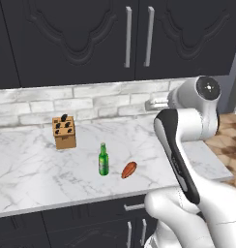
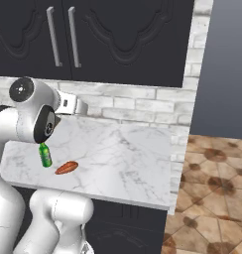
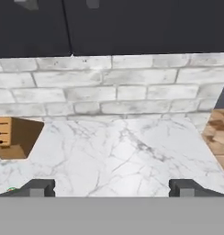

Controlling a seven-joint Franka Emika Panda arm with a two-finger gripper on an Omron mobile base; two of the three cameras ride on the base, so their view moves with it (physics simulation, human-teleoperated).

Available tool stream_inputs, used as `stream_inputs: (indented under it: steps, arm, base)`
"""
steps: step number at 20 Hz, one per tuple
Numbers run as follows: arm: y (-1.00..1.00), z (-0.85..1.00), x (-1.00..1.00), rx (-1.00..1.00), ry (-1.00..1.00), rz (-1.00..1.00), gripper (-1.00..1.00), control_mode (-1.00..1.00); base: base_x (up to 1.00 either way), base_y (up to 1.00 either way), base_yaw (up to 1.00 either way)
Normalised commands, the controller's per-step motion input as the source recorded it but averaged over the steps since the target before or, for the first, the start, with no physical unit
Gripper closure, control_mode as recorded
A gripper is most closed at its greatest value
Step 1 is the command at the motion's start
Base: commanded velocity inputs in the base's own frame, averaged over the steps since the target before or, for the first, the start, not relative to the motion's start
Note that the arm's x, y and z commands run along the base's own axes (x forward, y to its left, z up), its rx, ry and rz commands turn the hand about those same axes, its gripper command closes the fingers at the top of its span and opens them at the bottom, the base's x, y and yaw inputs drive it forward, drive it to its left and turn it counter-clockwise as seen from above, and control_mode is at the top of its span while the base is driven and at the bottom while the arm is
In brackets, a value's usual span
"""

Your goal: Pick the pan from the cabinet and place it on the stove. Then turn on the stove burner for the pan.

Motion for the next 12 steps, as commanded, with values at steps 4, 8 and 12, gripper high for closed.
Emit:
stream_inputs:
  steps: [4, 8, 12]
  arm:
    - [0.14, 0.66, 0.00, 0.00, -0.23, -0.04, -1.00, -1.00]
    - [0.24, 0.68, 0.00, 0.00, -0.21, -0.05, -1.00, -1.00]
    - [0.17, 0.62, 0.00, 0.00, -0.22, -0.06, -1.00, -1.00]
  base:
    - [0.00, 0.00, 0.00]
    - [0.00, 0.00, 0.00]
    - [0.00, 0.00, 0.00]
